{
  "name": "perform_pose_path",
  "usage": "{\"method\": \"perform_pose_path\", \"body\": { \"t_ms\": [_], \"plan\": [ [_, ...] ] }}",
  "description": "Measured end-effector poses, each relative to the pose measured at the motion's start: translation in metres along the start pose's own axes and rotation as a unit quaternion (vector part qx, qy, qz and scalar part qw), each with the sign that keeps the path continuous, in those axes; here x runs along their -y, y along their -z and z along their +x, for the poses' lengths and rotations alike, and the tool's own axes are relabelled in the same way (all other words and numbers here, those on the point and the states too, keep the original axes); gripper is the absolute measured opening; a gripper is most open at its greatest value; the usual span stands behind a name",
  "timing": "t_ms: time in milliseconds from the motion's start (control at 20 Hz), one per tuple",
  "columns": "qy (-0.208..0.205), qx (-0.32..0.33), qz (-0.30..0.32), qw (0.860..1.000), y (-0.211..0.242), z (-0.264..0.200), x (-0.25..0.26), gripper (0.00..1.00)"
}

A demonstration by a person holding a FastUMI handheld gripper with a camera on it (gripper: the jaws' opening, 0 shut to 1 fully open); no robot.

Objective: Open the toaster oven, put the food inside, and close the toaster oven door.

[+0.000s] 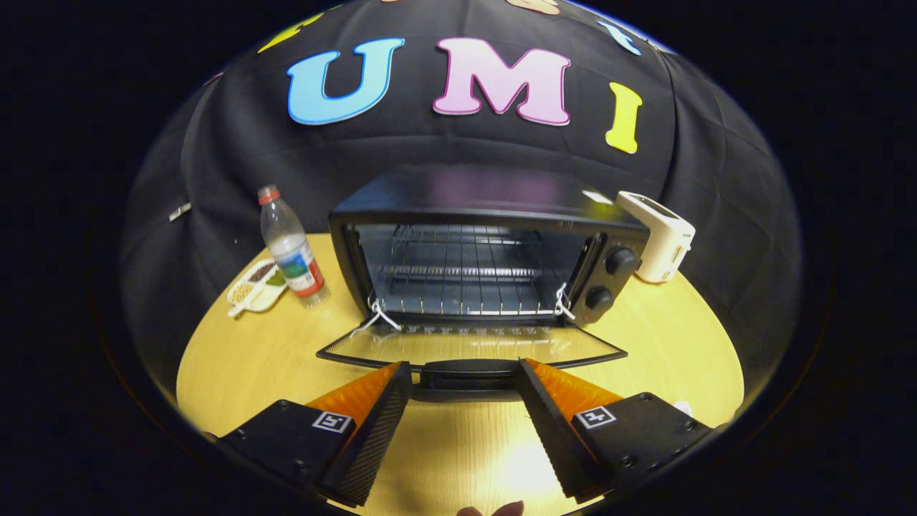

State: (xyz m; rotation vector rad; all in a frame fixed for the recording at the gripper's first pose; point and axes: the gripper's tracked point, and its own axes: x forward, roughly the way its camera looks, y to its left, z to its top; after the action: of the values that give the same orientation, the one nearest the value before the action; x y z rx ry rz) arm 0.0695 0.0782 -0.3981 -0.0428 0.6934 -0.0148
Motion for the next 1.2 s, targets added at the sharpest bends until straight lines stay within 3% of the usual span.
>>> {"method": "perform_pose_path", "body": {
  "t_ms": [350,700,900,1200],
  "plan": [
    [-0.008,-0.056,0.000,0.998,0.051,-0.009,0.001,0.99],
    [-0.052,-0.065,0.012,0.996,0.026,-0.042,0.020,0.99],
    [-0.081,-0.104,0.009,0.991,0.018,-0.067,0.064,0.99],
    [-0.064,-0.173,-0.004,0.983,0.031,-0.081,0.193,0.99]
  ]
}}
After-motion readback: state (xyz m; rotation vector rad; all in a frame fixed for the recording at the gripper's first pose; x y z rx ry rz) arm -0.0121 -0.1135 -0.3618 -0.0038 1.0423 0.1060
